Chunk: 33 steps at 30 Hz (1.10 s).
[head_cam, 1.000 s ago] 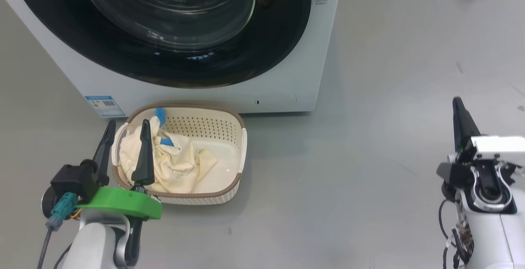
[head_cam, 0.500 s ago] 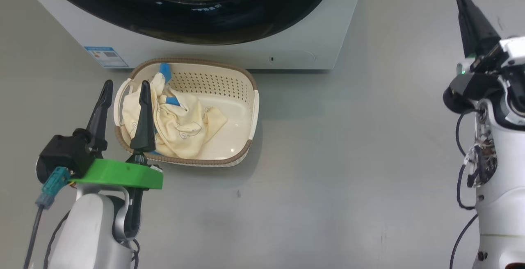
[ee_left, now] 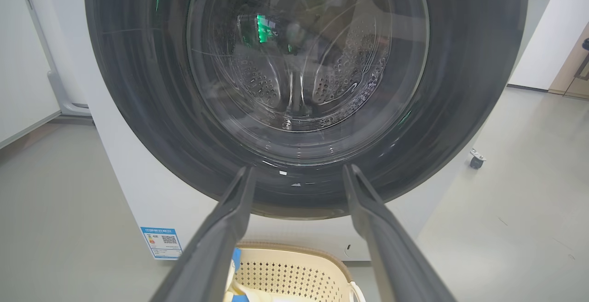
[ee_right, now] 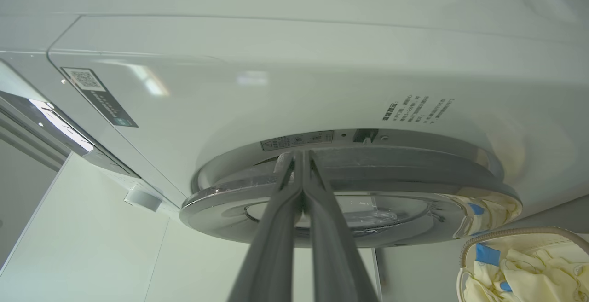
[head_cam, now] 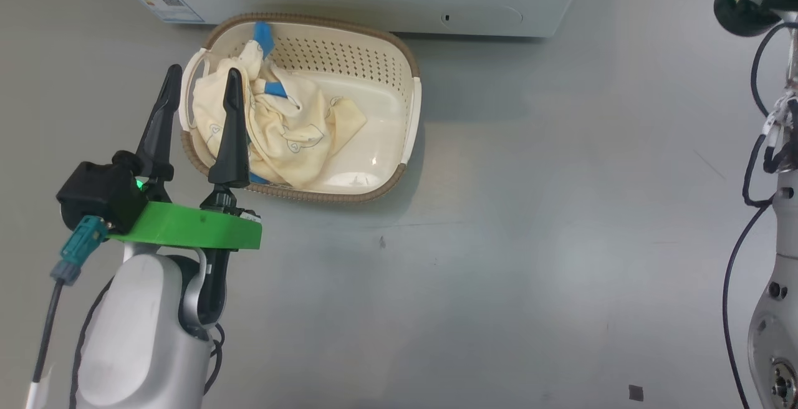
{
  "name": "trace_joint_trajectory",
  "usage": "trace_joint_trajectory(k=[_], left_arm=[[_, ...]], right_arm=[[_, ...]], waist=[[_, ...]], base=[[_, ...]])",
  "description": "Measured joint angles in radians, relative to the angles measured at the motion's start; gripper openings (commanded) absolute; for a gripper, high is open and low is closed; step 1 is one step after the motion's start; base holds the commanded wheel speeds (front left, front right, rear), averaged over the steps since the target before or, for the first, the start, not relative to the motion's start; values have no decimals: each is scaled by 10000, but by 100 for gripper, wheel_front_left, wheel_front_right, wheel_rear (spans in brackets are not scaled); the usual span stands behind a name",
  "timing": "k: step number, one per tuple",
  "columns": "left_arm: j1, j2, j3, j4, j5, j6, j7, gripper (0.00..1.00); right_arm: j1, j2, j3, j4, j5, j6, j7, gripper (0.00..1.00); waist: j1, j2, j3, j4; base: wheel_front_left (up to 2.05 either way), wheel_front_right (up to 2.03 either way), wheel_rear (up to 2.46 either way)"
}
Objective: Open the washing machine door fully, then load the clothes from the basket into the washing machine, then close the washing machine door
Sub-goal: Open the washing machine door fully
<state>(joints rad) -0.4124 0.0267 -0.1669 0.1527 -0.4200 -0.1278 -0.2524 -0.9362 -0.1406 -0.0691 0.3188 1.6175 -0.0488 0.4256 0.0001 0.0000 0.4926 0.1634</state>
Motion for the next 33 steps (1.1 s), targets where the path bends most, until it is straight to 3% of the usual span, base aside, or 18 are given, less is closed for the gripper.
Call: trace_joint_trajectory(k=[15,33], left_arm=[[-446,-31,-357,-77,-554,0,-42,100],[-632,-48,-621,-73,-918,98,-42,100]], right_arm=[[-2079,-520,849,851,-621,-424,692,0],[-3283,-660,1406,2123,-1051,-489,1022,0]], waist=[[-1,0,1101,675],[-2,0,1426,1247]], base=[[0,0,0],[0,0,0]])
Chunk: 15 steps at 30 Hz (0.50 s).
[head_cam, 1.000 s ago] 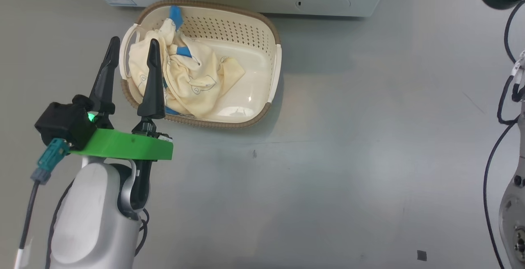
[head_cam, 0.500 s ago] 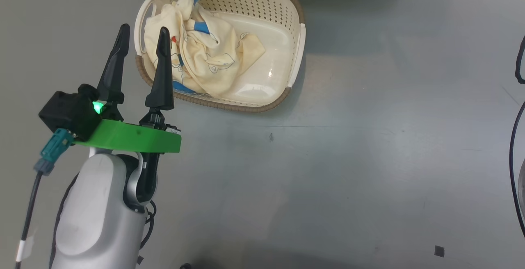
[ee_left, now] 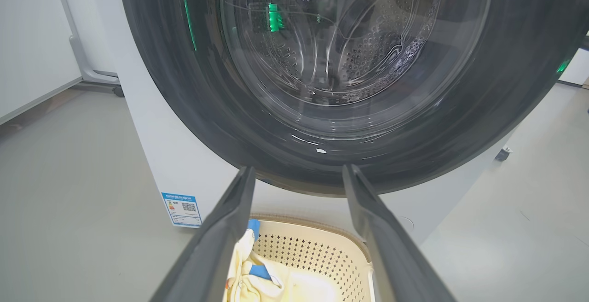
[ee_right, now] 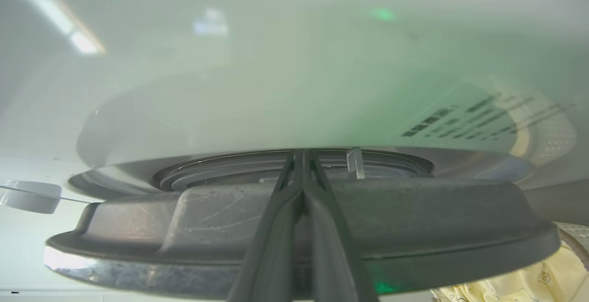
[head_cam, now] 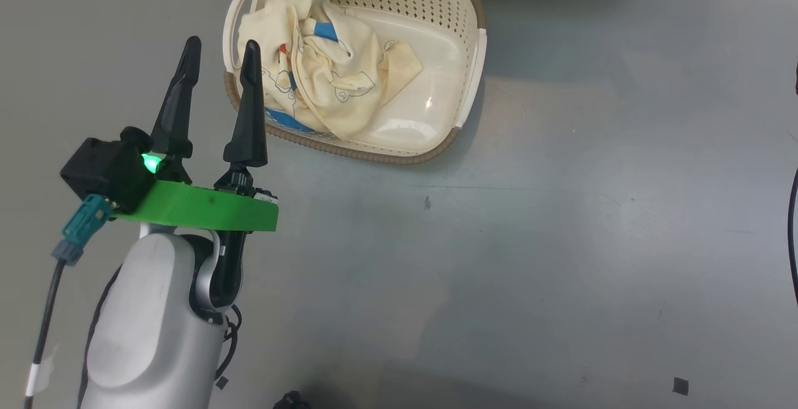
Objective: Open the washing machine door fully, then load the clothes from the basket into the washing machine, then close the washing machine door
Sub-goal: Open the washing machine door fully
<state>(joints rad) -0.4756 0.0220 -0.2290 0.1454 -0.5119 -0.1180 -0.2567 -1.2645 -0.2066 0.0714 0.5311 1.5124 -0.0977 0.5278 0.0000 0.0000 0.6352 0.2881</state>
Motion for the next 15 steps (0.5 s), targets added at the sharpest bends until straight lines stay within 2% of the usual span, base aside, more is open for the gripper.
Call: trace_joint_trajectory(k=[7,15], left_arm=[[-1,-2,-6,0,-65,79,0,100],[-9,-4,6,0,-295,86,0,100]], right_arm=[[-76,-90,92,221,6,96,314,0],[-69,-161,251,378,102,464,838,0]], waist=[[0,0,12,20],[0,0,8,-8]], base=[[0,0,0],[0,0,0]])
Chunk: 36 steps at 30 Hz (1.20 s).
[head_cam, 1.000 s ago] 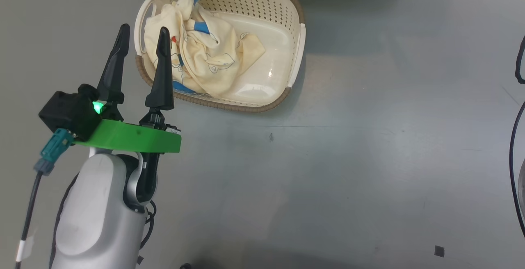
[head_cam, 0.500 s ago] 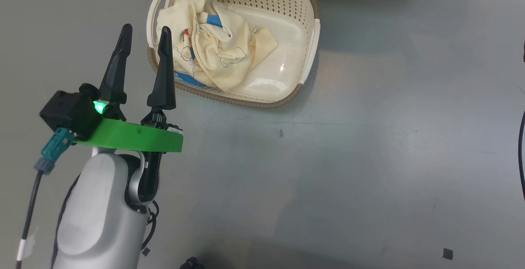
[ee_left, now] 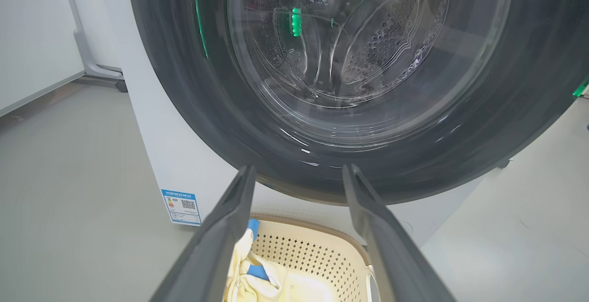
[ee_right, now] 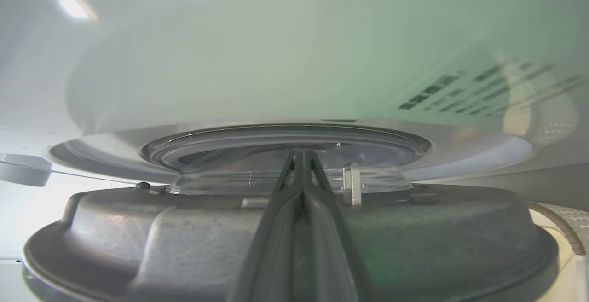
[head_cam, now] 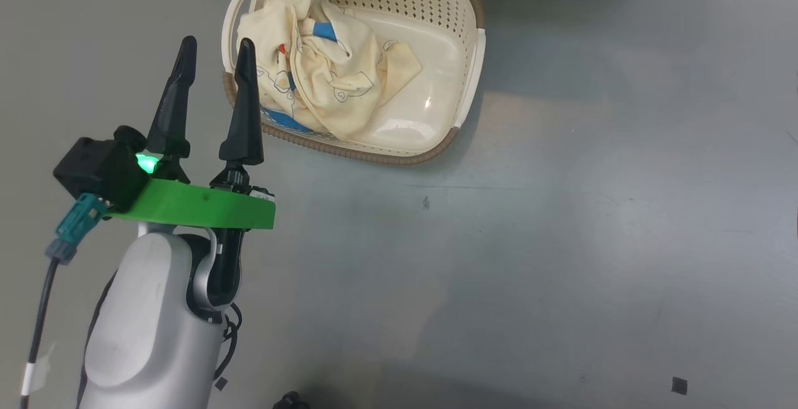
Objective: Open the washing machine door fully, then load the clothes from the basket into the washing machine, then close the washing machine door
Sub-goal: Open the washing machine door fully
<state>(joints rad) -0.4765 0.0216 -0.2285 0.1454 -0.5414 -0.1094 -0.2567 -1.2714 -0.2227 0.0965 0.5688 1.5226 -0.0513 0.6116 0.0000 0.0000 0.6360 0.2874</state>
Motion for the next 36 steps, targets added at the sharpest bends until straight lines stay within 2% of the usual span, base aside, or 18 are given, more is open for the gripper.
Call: trace_joint_trajectory(k=[2,5,7,16,26,36], left_arm=[[0,-2,42,12,35,2,0,100],[-1,-4,38,12,77,2,0,100],[-1,-6,73,29,77,33,0,100],[23,-8,198,109,153,33,0,100],[325,-8,332,380,184,33,0,100],[757,-6,245,679,182,31,0,100]], right_arm=[[84,6,42,36,98,190,148,0],[134,58,117,40,222,276,460,0],[245,127,146,35,301,514,596,0],[1378,502,276,-88,842,1122,1279,0],[2673,807,345,-479,1231,1459,1607,0],[4097,1049,585,-790,1323,1559,1743,0]], waist=[[0,0,-37,-27],[0,0,-99,-77],[0,0,-148,-108],[0,0,-513,-275],[0,0,-1093,-418],[0,0,-1845,-370]], base=[[0,0,0],[0,0,0],[0,0,0],[0,0,0],[0,0,0],[0,0,0]])
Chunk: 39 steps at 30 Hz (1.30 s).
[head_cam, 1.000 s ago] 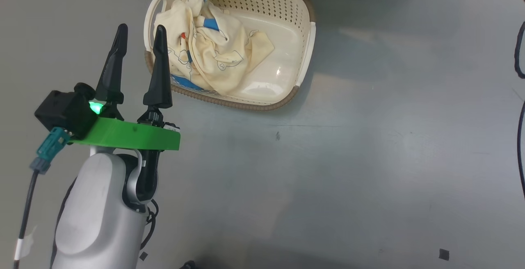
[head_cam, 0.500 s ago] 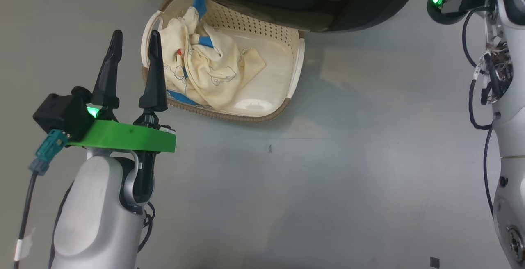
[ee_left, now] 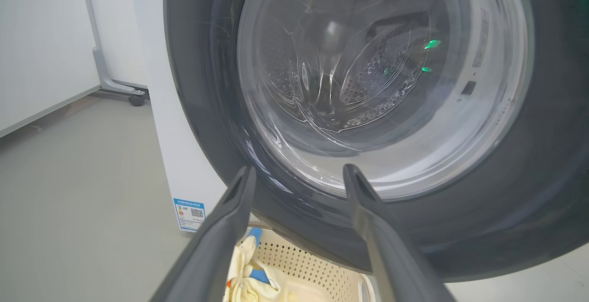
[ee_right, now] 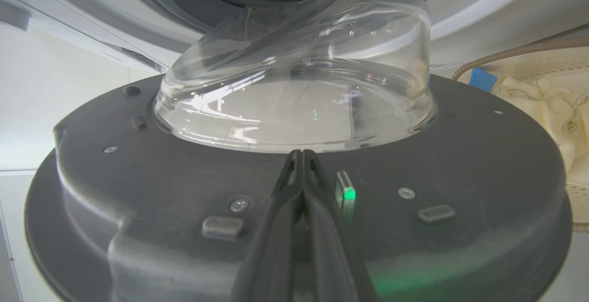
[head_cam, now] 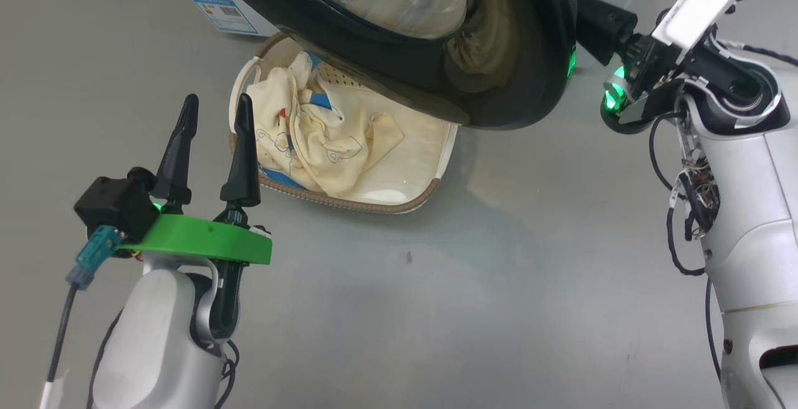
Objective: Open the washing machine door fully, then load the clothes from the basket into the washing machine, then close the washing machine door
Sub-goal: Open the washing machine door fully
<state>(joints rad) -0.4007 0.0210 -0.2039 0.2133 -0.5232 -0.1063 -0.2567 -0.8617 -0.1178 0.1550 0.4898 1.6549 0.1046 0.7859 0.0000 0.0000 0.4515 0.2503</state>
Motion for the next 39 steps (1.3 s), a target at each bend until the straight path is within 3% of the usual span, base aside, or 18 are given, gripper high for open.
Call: trace_joint_trajectory(k=[21,39], left_arm=[[779,12,-566,324,-33,-17,0,100],[941,17,-926,309,-284,-46,0,100]], right_arm=[[2202,439,928,-337,242,82,-616,0],[2803,426,2817,-1083,1315,79,-1162,0]], waist=[[0,0,-1477,918],[0,0,-1809,2104]], base=[[0,0,0],[0,0,0]])
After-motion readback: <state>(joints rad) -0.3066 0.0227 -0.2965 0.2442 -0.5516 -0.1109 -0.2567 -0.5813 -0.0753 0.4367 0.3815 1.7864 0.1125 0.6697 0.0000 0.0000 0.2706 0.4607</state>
